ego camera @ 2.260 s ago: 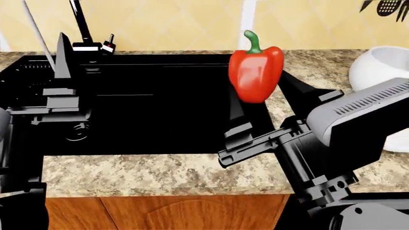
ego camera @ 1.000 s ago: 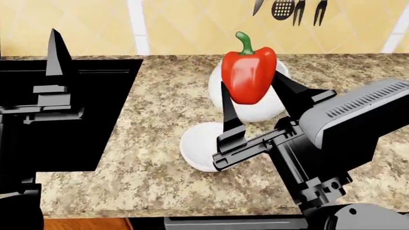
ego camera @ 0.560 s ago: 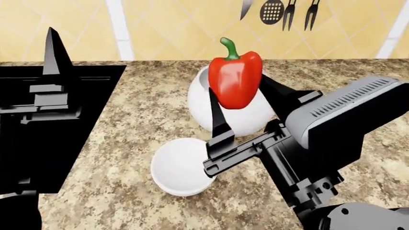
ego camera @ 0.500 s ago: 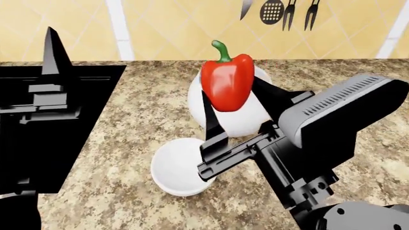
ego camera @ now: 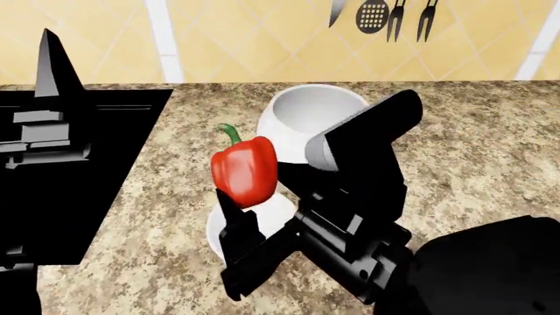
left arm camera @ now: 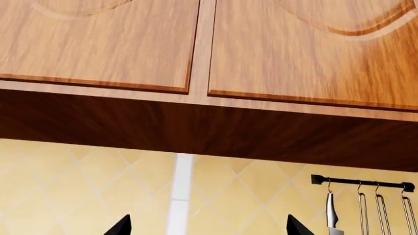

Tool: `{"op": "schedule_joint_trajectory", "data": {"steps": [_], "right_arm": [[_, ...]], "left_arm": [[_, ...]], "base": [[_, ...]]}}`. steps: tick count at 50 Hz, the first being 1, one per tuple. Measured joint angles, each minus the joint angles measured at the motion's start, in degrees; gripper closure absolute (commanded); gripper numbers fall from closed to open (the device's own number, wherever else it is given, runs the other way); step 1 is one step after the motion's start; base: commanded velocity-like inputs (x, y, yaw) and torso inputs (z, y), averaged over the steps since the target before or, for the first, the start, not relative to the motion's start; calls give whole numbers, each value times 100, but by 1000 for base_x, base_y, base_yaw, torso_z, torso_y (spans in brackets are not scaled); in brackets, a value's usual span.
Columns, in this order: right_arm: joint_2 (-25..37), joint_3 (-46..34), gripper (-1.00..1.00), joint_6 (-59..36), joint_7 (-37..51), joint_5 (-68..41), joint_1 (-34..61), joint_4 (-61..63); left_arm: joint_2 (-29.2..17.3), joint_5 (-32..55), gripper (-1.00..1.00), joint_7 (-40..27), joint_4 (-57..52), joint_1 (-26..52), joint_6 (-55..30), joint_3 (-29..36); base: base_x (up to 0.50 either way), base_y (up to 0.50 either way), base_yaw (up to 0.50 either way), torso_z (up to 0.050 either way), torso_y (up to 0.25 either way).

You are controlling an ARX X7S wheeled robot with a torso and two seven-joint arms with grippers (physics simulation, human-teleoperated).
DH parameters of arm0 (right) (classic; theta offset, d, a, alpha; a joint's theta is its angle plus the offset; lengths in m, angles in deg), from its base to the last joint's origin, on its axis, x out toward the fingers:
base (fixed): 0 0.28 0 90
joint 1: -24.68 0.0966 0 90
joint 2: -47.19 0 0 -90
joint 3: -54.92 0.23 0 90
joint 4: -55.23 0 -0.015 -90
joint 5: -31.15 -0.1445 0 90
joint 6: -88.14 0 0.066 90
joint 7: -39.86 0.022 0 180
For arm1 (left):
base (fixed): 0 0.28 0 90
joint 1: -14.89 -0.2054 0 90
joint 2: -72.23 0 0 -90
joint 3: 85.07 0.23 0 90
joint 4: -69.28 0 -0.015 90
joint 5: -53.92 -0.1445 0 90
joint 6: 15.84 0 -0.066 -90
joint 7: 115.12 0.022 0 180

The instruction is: Pick the pears and kiwis from the sink and place them in one bowl. Place the bell pepper in the other bowl. Then turn off the sink faucet.

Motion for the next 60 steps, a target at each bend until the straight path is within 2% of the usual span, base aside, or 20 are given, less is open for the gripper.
{"op": "schedule_joint_trajectory", "data": {"steps": [8,17,60], "right_arm": [[102,-122,100,83,200,-726,80,-261],[204,-157,100,105,77,-948,-39,-547],[58,-549,100,-243,-1035,-350,-351,-1920]], "left_arm": [[-44,103,-100,-61,-42,15,-22,-61],[-91,200,-100,-117,-73,26,-28,-117],[-255,403,-100,-283,-79,14,65,-143]], "base": [[0,0,0,0,0],[0,0,0,0,0],[0,0,0,0,0]]}}
